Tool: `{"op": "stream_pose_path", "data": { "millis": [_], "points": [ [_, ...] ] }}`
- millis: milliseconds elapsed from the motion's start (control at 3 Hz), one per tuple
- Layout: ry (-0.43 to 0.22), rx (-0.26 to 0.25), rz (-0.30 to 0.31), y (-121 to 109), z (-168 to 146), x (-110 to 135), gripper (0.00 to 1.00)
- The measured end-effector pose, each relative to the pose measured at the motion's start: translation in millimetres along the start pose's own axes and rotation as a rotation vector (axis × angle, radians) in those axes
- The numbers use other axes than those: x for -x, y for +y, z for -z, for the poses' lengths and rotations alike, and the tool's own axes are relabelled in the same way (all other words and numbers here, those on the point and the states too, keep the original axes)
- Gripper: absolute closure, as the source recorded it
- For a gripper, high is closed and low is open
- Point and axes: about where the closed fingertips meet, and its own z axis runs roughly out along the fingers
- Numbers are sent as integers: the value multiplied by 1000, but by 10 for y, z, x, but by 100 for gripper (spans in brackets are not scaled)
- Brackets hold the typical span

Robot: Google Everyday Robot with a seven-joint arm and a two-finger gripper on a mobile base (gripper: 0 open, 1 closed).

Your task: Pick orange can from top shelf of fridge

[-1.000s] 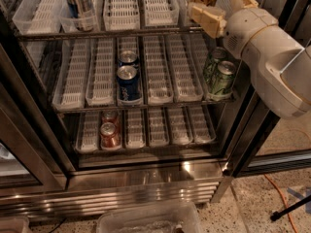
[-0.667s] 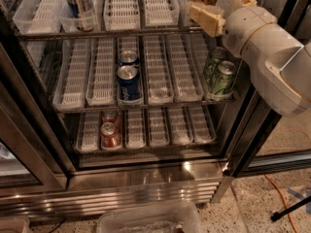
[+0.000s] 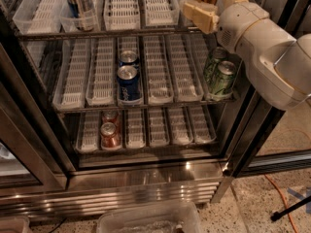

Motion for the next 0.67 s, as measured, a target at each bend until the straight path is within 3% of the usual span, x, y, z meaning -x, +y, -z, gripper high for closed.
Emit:
{"op": "stream_pose_path", "data": {
  "millis": [333, 667],
  "points": [
    [-12, 17, -2, 27, -101, 9, 28],
    [-25, 32, -5, 53, -173, 8, 48]
  ]
}}
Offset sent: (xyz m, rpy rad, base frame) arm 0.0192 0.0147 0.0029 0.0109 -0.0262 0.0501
